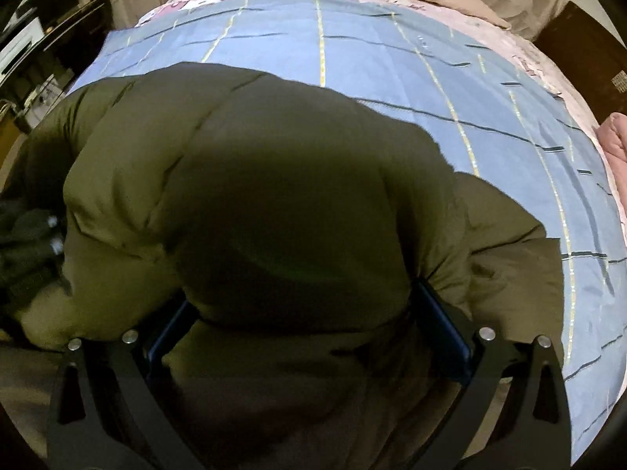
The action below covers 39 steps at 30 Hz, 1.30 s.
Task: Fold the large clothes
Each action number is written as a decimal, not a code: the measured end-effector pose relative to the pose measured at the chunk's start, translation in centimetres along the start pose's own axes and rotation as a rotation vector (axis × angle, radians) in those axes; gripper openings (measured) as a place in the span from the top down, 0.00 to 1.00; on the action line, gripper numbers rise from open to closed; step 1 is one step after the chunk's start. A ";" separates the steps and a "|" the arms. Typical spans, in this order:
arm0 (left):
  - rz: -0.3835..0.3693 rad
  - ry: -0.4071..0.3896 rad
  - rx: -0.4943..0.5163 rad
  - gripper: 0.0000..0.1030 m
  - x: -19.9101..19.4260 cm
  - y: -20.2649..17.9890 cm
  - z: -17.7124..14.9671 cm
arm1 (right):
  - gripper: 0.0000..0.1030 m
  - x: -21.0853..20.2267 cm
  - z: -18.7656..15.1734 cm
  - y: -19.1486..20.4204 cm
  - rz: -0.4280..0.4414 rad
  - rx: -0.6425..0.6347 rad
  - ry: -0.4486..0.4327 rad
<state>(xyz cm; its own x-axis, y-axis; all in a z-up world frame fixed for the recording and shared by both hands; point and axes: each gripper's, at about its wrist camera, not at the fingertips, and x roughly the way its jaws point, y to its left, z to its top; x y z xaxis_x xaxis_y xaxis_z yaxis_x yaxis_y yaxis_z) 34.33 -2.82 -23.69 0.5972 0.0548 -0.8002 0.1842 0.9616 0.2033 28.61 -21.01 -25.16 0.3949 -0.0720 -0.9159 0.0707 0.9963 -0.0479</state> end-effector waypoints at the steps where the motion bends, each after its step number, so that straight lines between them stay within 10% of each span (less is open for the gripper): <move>1: -0.017 -0.001 -0.010 0.02 0.1 0.2 -0.4 | 0.01 -0.2 -0.2 0.4 -0.006 -0.013 0.001; 5: -0.094 0.043 -0.020 0.02 -1.3 1.9 0.0 | 0.01 -2.9 -0.6 -0.1 0.050 -0.006 -0.038; 12: -0.151 -0.174 -0.157 0.02 -12.8 5.5 -0.8 | 0.01 -13.0 -2.1 -2.7 0.134 0.102 -0.255; 16: -0.135 -0.155 -0.056 0.02 -15.5 2.8 -3.1 | 0.01 -15.3 -5.5 -2.9 0.160 0.140 -0.245; 27: -0.067 0.055 -0.034 0.02 -8.1 0.7 -9.5 | 0.01 -6.3 -12.1 -1.6 0.116 0.046 -0.012; 39: -0.114 0.057 -0.070 0.02 -7.5 0.6 -10.5 | 0.01 -5.7 -13.1 -1.4 0.114 0.038 -0.025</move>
<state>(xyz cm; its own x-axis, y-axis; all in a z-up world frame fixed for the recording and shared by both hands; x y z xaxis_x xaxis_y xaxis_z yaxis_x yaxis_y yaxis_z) 21.79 0.18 -23.44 0.5297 -0.0423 -0.8471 0.1923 0.9787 0.0714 14.23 -21.42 -25.13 0.4247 0.0406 -0.9044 0.0582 0.9957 0.0720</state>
